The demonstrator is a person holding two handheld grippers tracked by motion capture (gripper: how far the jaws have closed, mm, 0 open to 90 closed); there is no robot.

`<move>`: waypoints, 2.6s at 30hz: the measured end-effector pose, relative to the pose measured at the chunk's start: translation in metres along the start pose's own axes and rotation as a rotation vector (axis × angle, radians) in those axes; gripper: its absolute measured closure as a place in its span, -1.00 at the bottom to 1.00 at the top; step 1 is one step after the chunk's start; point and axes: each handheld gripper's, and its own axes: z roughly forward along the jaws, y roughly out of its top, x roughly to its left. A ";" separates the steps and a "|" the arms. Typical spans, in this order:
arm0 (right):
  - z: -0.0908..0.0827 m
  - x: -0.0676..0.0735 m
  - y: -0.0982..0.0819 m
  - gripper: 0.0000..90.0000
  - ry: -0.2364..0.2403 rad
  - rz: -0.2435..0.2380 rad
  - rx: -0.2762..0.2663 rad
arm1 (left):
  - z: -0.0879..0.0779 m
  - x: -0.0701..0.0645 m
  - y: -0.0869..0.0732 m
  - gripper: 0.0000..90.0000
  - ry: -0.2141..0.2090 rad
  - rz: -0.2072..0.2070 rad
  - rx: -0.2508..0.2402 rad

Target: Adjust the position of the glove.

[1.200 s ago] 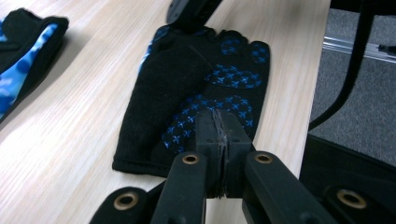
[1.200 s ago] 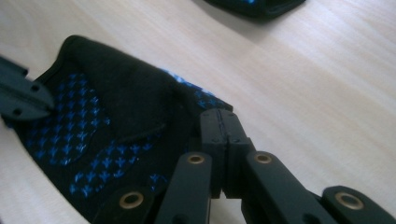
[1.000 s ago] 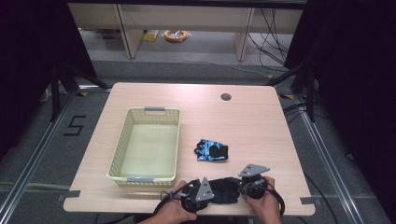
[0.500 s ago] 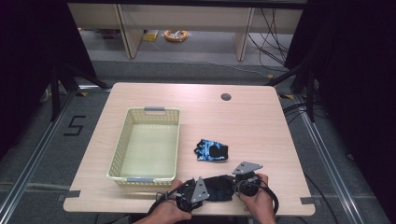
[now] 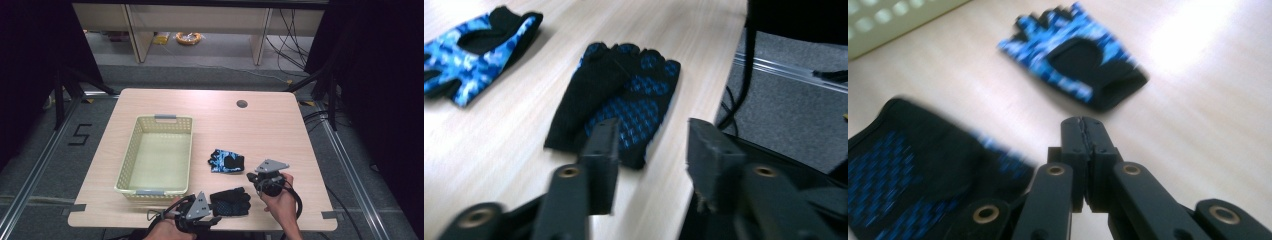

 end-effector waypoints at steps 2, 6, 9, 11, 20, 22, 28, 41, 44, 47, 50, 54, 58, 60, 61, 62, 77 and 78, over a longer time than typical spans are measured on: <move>0.007 -0.005 0.008 1.00 -0.014 -0.010 0.001 | -0.007 0.003 -0.005 -0.05 -0.004 0.009 0.044; 0.022 -0.010 0.020 1.00 -0.026 -0.018 0.022 | -0.021 0.007 -0.021 -0.24 0.004 -0.030 0.071; 0.039 -0.017 0.026 1.00 -0.035 -0.014 0.051 | -0.032 0.011 -0.032 -0.31 0.014 -0.060 0.079; 0.043 -0.018 0.027 1.00 -0.032 -0.018 0.055 | -0.040 0.013 -0.038 -0.31 0.028 -0.077 0.064; 0.053 -0.009 0.022 1.00 -0.001 -0.018 0.093 | -0.055 0.021 -0.052 -0.32 0.061 -0.118 0.047; 0.051 -0.004 0.021 1.00 0.004 -0.034 0.069 | -0.057 0.023 -0.053 -0.32 0.068 -0.109 0.064; 0.048 0.026 0.022 1.00 0.065 -0.088 0.111 | -0.060 0.023 -0.054 -0.30 0.076 -0.086 0.064; 0.085 0.061 0.049 1.00 0.103 -0.185 0.140 | -0.060 0.023 -0.055 -0.29 0.071 -0.096 0.052; 0.091 0.060 0.055 1.00 0.108 -0.188 0.144 | -0.059 0.021 -0.055 -0.29 0.063 -0.111 0.042; 0.104 0.057 0.067 1.00 0.121 -0.158 0.115 | -0.059 0.022 -0.056 -0.29 0.063 -0.103 0.067; 0.116 0.050 0.078 1.00 0.123 -0.151 0.113 | -0.060 0.021 -0.056 -0.28 0.071 -0.104 0.065; 0.125 0.039 0.090 1.00 0.120 -0.126 0.105 | -0.059 0.019 -0.057 -0.28 0.060 -0.130 0.037; 0.123 0.027 0.096 1.00 0.136 -0.086 0.087 | -0.061 0.024 -0.057 -0.28 0.066 -0.082 0.074; 0.118 0.024 0.097 1.00 0.137 -0.083 0.048 | -0.059 0.021 -0.057 -0.28 0.067 -0.110 0.056; 0.107 0.020 0.099 0.95 0.141 -0.079 0.029 | -0.060 0.020 -0.058 -0.28 0.062 -0.114 0.063; 0.103 0.016 0.099 0.91 0.133 -0.098 0.017 | -0.060 0.020 -0.057 -0.28 0.062 -0.103 0.069; 0.073 -0.012 0.066 0.51 0.119 -0.179 0.064 | -0.059 0.020 -0.058 -0.28 0.061 -0.087 0.059; 0.072 -0.012 0.064 0.51 0.113 -0.172 0.075 | -0.058 0.019 -0.058 -0.28 0.063 -0.108 0.059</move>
